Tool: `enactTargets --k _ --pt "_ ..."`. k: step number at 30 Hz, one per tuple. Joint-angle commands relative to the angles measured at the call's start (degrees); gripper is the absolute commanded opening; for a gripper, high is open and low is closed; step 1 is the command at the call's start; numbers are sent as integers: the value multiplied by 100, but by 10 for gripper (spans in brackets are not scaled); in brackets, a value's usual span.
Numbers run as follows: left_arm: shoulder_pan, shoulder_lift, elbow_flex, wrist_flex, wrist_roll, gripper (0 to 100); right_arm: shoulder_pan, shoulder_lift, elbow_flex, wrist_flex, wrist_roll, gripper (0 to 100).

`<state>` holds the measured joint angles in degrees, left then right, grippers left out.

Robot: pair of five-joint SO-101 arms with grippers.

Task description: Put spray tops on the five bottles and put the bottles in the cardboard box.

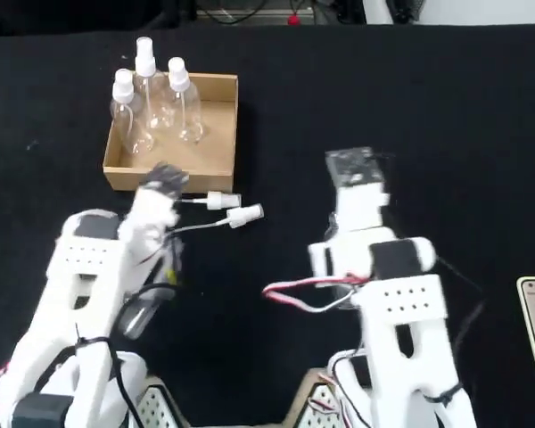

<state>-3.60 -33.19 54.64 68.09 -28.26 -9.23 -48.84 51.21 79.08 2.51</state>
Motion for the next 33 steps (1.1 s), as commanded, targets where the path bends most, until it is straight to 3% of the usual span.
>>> enactTargets --k 1,5,11,14,19,26,33 --pt "-444 -114 277 -334 -457 215 -378 -84 -365 35 -70 279" --pt "-541 -114 75 -202 -475 214 -378 -84 -365 26 -44 279" --pt "-321 211 -532 607 -484 238 -352 -84 -356 53 -35 279" --pt "-338 633 -655 633 -448 306 -352 -84 -338 53 -26 279" --pt "-400 888 -954 281 -193 286 -352 -84 -330 53 -26 279" --pt "4 958 -1314 870 -352 281 -352 -84 -330 53 -26 279" --pt "4 958 -1385 985 167 287 -352 -84 -321 35 -26 279"
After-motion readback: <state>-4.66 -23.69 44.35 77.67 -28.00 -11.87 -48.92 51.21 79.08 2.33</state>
